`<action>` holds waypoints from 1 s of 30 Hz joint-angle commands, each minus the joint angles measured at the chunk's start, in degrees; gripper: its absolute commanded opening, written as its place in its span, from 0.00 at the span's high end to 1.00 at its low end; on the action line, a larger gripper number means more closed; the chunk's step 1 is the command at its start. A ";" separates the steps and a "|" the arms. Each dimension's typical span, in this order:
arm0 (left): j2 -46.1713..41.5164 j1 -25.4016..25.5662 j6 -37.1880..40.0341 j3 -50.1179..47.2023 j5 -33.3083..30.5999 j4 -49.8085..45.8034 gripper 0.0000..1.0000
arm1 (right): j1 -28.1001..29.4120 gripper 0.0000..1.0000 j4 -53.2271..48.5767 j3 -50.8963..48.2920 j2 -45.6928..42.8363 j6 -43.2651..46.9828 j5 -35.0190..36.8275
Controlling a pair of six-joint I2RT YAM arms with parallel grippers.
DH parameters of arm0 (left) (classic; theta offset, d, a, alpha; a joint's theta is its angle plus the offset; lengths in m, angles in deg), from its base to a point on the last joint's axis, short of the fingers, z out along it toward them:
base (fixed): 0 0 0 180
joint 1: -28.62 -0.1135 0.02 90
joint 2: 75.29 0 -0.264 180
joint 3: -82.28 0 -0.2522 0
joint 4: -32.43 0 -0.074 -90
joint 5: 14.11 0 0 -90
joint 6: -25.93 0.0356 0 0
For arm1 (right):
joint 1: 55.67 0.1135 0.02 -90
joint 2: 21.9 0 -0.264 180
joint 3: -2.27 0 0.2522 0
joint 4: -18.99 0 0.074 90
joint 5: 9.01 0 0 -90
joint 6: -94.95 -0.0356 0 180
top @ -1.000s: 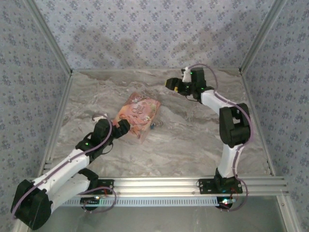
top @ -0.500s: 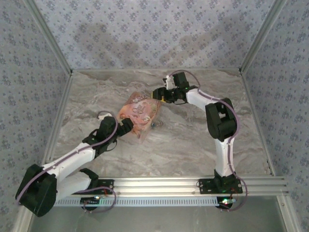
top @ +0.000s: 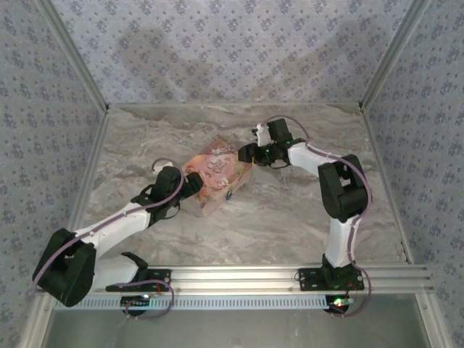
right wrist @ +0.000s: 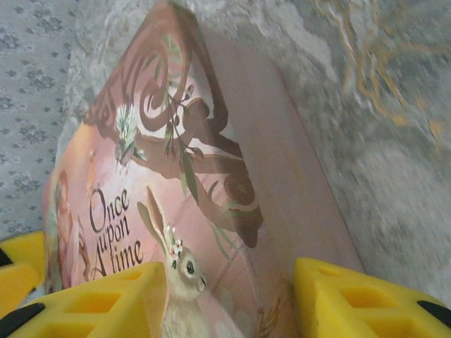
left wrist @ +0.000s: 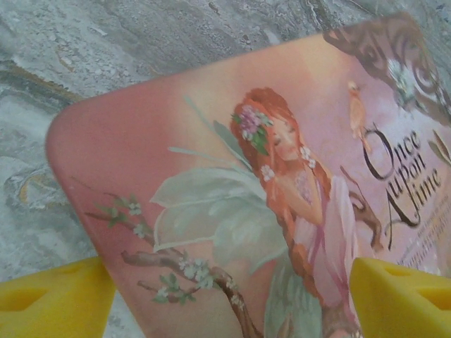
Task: Unlock the padlock with the key
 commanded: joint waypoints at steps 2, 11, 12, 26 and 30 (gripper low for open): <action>3.46 0.48 1.45 4.21 6.14 5.36 0.16 | 0.31 0.48 1.86 -11.08 -7.68 -0.25 -0.25; 13.91 2.90 2.10 10.90 12.55 8.21 0.18 | -1.87 0.47 1.40 -26.17 -22.54 -1.33 4.24; 14.97 3.25 2.17 11.82 12.86 8.21 0.18 | -1.93 0.47 0.81 -26.89 -23.52 -1.35 4.92; 25.89 3.55 4.87 23.03 15.61 5.96 0.19 | -3.37 0.46 -0.05 -29.16 -26.98 -4.79 13.04; 27.71 1.77 5.25 25.17 16.64 5.49 0.19 | -3.26 0.46 0.69 -26.90 -24.76 -5.61 13.55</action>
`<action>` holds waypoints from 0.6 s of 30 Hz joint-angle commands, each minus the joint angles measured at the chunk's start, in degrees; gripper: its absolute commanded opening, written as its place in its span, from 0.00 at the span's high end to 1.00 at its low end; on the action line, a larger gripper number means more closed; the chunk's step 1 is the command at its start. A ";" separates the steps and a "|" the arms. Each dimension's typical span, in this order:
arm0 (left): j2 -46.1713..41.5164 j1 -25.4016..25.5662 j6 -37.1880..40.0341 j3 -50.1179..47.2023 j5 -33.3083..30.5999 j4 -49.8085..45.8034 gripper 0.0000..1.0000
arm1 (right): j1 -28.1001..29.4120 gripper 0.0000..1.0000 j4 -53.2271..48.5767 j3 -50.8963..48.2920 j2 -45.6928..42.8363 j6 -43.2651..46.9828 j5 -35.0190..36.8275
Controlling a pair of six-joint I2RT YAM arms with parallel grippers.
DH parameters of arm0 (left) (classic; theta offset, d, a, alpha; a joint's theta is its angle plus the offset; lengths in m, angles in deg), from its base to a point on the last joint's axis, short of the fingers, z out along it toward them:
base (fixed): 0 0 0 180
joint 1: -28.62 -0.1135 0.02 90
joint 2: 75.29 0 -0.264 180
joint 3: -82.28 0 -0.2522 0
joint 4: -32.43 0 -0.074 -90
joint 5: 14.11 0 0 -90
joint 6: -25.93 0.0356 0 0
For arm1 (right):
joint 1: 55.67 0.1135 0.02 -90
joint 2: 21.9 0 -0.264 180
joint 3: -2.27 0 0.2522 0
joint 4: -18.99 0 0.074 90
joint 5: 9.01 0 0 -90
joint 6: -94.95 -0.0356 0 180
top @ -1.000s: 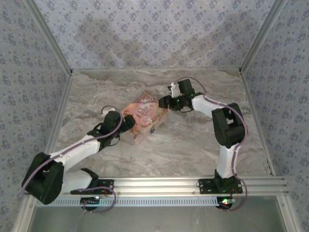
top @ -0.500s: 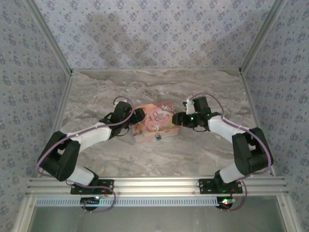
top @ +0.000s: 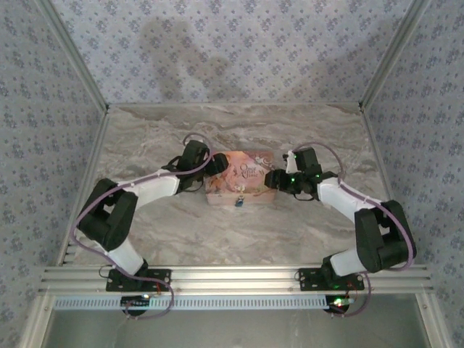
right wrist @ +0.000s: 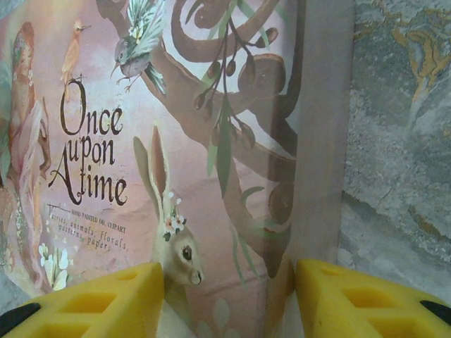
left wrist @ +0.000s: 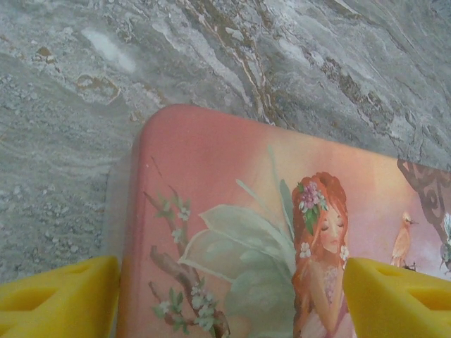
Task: Unlock the padlock with the key
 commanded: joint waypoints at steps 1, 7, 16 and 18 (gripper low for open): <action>1.80 -0.27 0.75 3.56 7.84 0.58 0.19 | 0.78 0.46 1.04 2.65 3.29 -1.62 0.99; 3.35 -2.37 2.00 6.56 8.56 -1.18 0.19 | 1.26 0.46 2.16 6.17 7.24 -2.34 1.65; 3.46 -4.93 3.25 7.75 8.74 -3.56 0.19 | 2.91 0.46 2.59 9.89 11.57 -3.10 0.97; 3.12 -5.51 3.56 7.53 8.85 -3.70 0.18 | 3.38 0.46 2.64 10.23 11.82 -3.43 0.96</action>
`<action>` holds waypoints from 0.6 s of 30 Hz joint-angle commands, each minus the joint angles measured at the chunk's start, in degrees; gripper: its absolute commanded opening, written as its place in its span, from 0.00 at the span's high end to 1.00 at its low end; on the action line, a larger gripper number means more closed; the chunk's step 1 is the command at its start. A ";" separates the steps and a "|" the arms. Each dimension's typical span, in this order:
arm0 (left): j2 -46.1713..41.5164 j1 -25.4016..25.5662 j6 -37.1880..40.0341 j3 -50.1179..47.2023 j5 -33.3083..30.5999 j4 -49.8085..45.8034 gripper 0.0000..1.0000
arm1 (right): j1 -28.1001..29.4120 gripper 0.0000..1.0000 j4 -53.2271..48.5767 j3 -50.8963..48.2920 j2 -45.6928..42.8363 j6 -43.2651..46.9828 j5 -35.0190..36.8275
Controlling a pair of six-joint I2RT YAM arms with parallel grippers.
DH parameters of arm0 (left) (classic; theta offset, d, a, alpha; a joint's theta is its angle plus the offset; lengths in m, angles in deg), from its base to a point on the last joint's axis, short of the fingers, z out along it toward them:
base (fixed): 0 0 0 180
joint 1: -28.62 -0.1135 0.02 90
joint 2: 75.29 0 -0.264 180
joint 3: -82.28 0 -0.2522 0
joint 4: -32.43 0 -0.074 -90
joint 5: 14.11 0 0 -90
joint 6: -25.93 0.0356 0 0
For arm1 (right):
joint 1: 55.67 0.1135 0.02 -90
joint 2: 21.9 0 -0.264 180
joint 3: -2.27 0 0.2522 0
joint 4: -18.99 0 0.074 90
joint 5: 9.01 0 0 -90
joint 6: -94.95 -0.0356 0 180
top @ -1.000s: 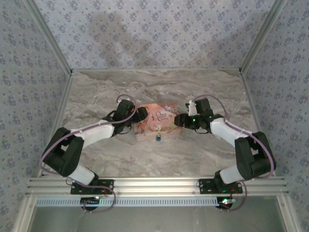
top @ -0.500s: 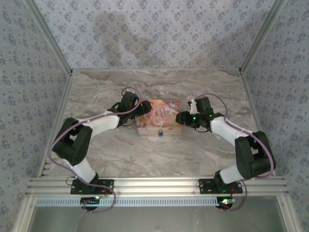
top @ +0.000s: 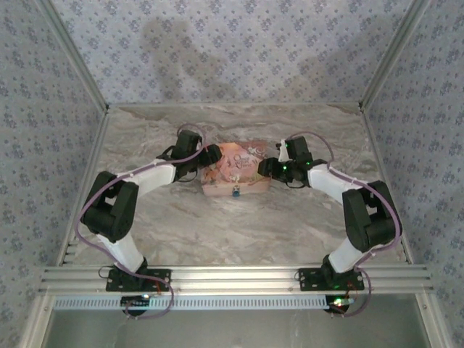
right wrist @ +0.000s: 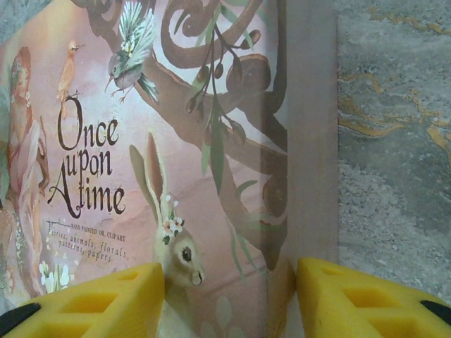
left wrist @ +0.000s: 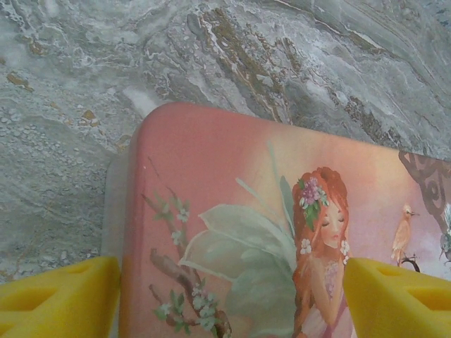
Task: Unlock the padlock with the key
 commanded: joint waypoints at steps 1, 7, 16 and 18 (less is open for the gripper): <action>-0.71 0.28 1.08 1.77 5.13 0.04 0.18 | 2.08 0.46 0.34 1.13 1.91 -1.65 -0.92; -1.50 -0.48 1.92 1.61 5.22 -0.86 0.17 | 3.11 0.45 -0.40 0.79 0.94 -2.09 -0.42; -3.99 -1.62 3.00 0.40 5.06 -2.26 0.12 | 2.44 0.40 -1.91 -0.72 -1.38 -1.63 0.46; -4.78 -1.97 3.20 -0.14 4.87 -2.74 0.11 | 2.41 0.38 -3.39 -0.45 -2.14 -1.12 1.42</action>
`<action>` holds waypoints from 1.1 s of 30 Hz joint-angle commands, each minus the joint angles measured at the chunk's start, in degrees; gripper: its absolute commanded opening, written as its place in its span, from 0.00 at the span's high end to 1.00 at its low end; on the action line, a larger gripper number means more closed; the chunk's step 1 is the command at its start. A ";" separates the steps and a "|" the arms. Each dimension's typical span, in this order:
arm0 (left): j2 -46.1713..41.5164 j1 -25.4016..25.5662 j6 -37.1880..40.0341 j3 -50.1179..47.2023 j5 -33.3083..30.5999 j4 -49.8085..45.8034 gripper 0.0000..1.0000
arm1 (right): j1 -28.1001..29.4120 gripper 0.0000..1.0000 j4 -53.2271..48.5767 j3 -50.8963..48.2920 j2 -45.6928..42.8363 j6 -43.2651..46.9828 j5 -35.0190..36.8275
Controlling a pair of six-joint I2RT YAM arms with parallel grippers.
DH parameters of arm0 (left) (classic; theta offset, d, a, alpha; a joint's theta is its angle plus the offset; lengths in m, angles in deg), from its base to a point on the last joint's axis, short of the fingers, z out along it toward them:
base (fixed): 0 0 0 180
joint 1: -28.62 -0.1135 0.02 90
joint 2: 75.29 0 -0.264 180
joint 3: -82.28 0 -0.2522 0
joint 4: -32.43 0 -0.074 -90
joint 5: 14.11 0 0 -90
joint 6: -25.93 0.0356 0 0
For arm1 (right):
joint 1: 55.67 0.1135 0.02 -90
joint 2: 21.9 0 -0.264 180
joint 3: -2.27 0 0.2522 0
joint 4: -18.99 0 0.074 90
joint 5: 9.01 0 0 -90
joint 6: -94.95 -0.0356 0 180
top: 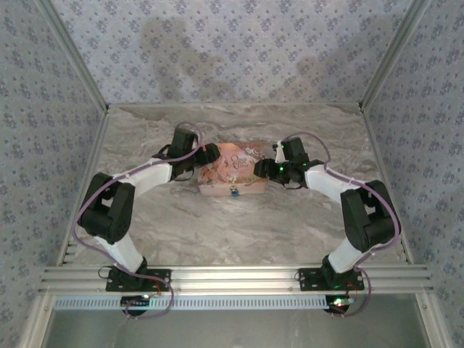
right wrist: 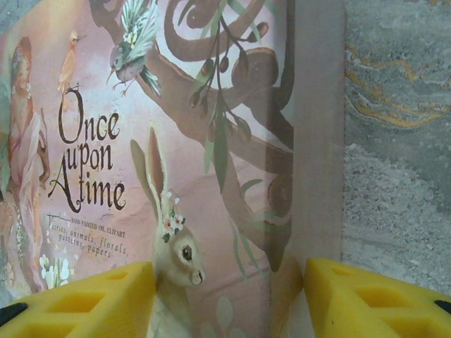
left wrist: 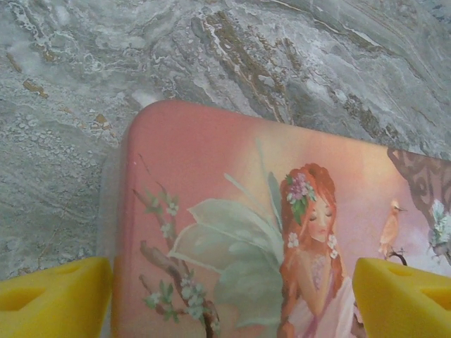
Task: Unlock the padlock with the key
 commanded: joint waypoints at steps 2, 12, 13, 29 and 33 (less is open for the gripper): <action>-4.24 -0.73 1.03 -1.19 2.17 -1.11 0.11 | 0.53 0.36 -4.93 -0.57 -3.26 0.78 2.23; -13.88 -0.87 3.97 -6.39 -0.96 -7.17 0.10 | -2.26 0.28 -14.88 -2.09 -14.30 4.42 12.35; -15.17 -0.86 4.08 -7.09 -1.26 -7.54 0.10 | -2.52 0.26 -15.61 -2.34 -15.93 4.86 13.86; -21.05 19.45 4.89 -4.60 -3.91 -18.15 0.13 | -23.04 0.38 -39.74 1.71 -21.75 7.84 25.99; -17.77 27.53 4.71 -1.22 -4.18 -17.24 0.14 | -26.94 0.42 -37.99 0.43 -17.56 8.63 24.61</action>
